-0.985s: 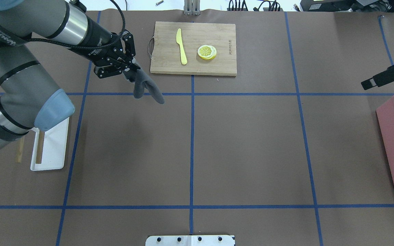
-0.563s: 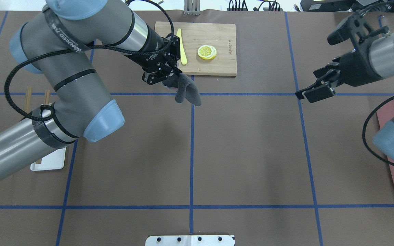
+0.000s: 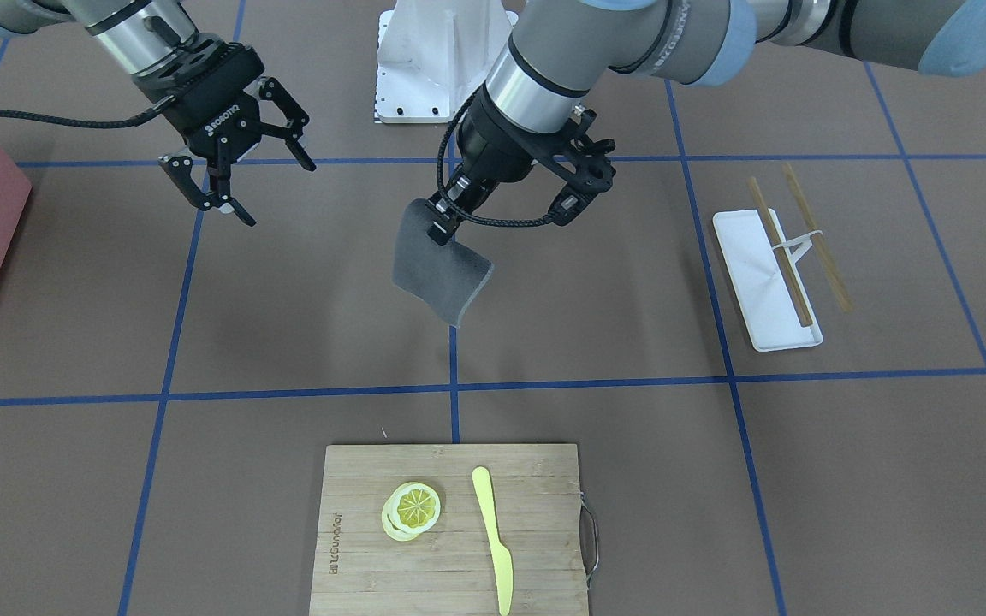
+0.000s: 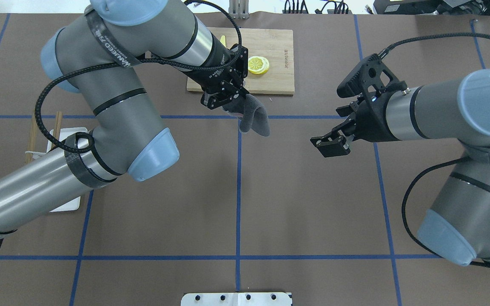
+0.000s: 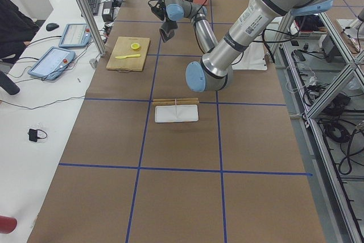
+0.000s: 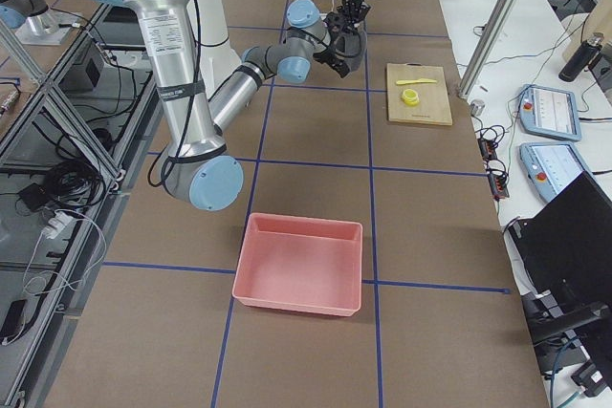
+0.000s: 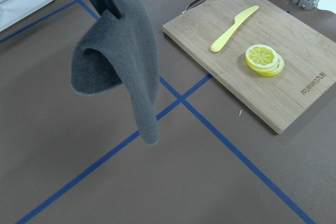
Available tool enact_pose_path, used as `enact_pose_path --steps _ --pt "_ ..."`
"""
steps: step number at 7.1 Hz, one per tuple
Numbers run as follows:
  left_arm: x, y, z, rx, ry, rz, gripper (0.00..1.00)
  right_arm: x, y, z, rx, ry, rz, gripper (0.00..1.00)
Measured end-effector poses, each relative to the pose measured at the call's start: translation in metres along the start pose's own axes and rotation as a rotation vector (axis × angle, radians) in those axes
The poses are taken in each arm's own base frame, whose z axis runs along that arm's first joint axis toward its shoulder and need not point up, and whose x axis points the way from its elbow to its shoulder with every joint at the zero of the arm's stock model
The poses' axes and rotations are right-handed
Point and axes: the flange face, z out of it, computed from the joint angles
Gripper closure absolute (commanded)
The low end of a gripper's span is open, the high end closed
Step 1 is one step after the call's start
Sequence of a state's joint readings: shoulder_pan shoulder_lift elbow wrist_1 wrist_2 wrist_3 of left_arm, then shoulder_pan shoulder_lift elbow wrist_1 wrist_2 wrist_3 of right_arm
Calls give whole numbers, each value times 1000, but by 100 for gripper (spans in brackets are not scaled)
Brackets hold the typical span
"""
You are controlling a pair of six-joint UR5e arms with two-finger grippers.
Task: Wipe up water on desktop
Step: 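Bring the right gripper to the cloth and grasp it below the left gripper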
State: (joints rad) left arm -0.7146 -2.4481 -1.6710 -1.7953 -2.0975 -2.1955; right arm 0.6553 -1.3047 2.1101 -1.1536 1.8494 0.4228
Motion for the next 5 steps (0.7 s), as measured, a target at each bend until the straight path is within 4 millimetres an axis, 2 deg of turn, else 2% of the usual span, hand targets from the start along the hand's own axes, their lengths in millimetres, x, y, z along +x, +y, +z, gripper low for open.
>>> enact_pose_path --steps 2,5 --pt "2 35 6 -40 -8 -8 100 -27 5 14 31 16 -29 0" --pt "-2 72 26 -84 -42 -3 100 -39 8 18 40 5 -40 0"
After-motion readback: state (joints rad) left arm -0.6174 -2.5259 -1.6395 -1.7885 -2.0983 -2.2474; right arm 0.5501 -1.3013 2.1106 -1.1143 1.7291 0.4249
